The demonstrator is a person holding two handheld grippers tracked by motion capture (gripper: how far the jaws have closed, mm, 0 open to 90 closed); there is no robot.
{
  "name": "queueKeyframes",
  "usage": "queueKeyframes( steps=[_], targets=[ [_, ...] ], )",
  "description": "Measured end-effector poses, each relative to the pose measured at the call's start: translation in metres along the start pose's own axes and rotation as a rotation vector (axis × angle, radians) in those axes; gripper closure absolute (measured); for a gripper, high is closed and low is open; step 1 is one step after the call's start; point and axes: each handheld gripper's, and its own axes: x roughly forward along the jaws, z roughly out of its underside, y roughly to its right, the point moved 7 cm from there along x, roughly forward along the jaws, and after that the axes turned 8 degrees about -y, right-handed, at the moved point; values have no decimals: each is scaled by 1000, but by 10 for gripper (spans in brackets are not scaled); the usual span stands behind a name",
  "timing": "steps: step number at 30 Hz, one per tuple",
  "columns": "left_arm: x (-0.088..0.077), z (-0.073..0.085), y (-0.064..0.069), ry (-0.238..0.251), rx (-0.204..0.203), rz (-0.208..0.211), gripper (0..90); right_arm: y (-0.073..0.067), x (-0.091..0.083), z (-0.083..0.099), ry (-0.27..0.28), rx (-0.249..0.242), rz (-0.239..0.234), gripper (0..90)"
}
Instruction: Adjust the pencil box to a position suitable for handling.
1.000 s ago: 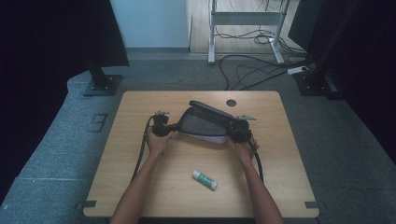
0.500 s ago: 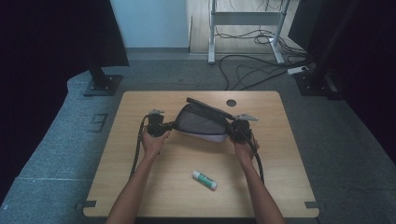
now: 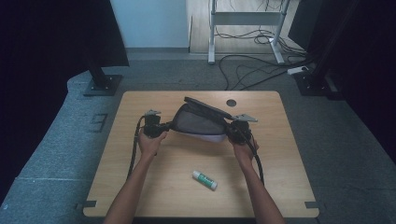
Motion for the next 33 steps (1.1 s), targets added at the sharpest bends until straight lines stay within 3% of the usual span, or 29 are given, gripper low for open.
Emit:
queueKeyframes(
  steps=[12, 33],
  targets=[
    [-22, 4, 0, 25, 10, -12, 877, -15, -8, -4, 29, -6, -30, 849],
    [-54, 30, -12, 43, -4, -9, 876, -49, -13, -3, 44, -33, -80, 848]
  ],
)
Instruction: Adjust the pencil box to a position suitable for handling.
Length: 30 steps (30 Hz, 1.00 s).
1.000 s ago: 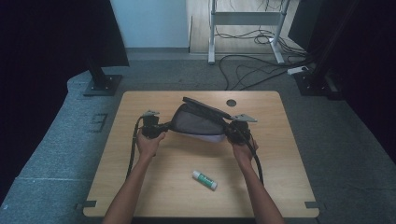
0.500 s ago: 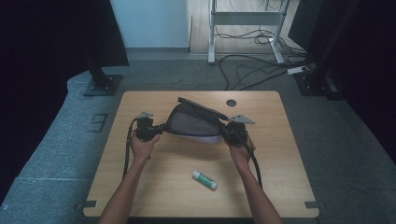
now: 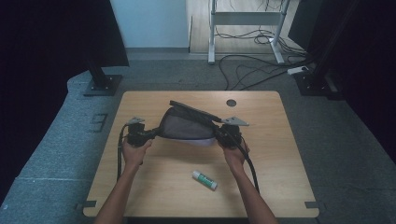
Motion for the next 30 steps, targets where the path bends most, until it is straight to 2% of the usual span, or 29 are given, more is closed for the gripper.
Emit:
queueKeyframes(
  steps=[8, 30],
  targets=[
    [-6, 8, -5, -11, -6, -1, 876, -10, 2, 2, -7, -16, -10, 847],
    [-13, 25, -4, -30, 7, 7, 877, -20, -2, 14, -4, -14, -30, 845]
  ],
)
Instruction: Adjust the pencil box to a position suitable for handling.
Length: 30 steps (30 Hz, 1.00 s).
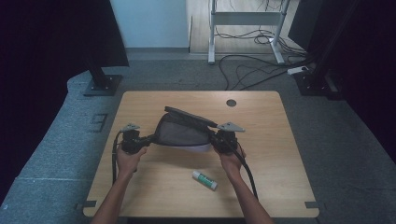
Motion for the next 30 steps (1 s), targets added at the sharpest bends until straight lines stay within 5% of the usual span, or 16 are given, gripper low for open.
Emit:
queueKeyframes(
  steps=[22, 30],
  targets=[
    [27, 35, -23, -118, -50, -12, 870, 0, 37, 38, -133, 12, -12, 833],
    [31, 38, -26, -119, -65, -14, 851, 4, 52, 47, -178, 12, -9, 813]
  ],
)
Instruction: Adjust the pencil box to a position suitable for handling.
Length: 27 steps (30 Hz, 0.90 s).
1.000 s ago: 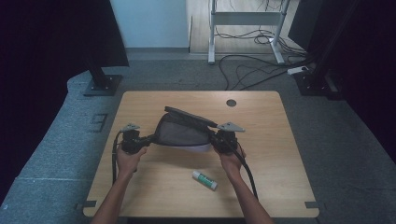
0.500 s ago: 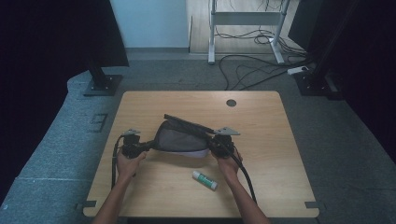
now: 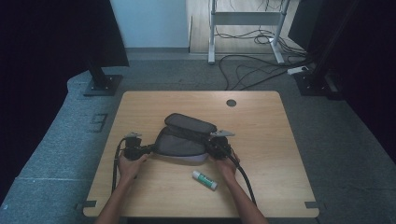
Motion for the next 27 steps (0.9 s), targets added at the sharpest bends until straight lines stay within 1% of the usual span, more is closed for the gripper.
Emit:
queueKeyframes(
  steps=[3, 4, 5, 6, 7, 8, 9, 10, 11, 12, 13, 14, 15, 16, 17, 19, 20, 21, 22, 23, 27],
  targets=[
    [0, 0, 1, -5, 6, 0, 832, 1, 2, 1, -8, 1, -2, 799],
    [0, 1, 2, -8, 6, 5, 809, 1, 3, 2, -9, 8, -9, 753],
    [0, 1, 2, -8, 6, 5, 789, 1, 3, 2, -9, 8, -9, 753],
    [0, 1, 2, -12, 12, 4, 789, 1, 2, 2, -6, 12, -10, 722],
    [1, 1, 2, -15, 22, -6, 745, 2, 2, 1, -4, 16, -7, 669],
    [1, 2, 2, -16, 31, -29, 597, 2, 0, 0, 10, 11, 7, 548],
    [1, 1, 1, -5, 33, -63, 526, 3, -1, -1, 16, 12, 17, 509],
    [1, 1, 1, -5, 33, -63, 475, 3, -1, -1, 16, 12, 17, 509],
    [1, 0, 2, 4, 31, -68, 475, 4, -2, -2, 30, 16, 28, 480],
    [-1, -1, 2, 19, 25, -71, 405, 7, -5, -5, 50, 32, 24, 431],
    [-1, -1, 2, 19, 25, -71, 386, 8, -7, -6, 60, 38, 17, 422],
    [-3, -2, 2, 33, 18, -70, 366, 9, -9, -8, 70, 45, 11, 416],
    [-3, -2, 2, 33, 18, -70, 352, 9, -9, -8, 70, 45, 11, 416],
    [-5, -3, 1, 40, 18, -69, 352, 10, -11, -8, 79, 45, 1, 409],
    [-7, -4, 1, 54, 11, -67, 331, 10, -16, -9, 88, 36, -13, 396],
    [-9, -4, 1, 60, 11, -66, 322, 10, -17, -9, 90, 32, -15, 393],
    [-11, -4, 1, 65, 15, -66, 322, 11, -19, -9, 90, 27, -19, 390],
    [-15, -3, 2, 69, 27, -66, 324, 11, -24, -8, 102, 21, -22, 391],
    [-15, -3, 2, 69, 27, -66, 325, 11, -26, -7, 107, 16, -20, 390],
    [-18, -3, 2, 68, 37, -68, 326, 12, -28, -6, 106, 11, -23, 390],
    [-21, 0, 3, 63, 50, -67, 329, 12, -34, -1, 105, 1, -27, 384]
  ],
)
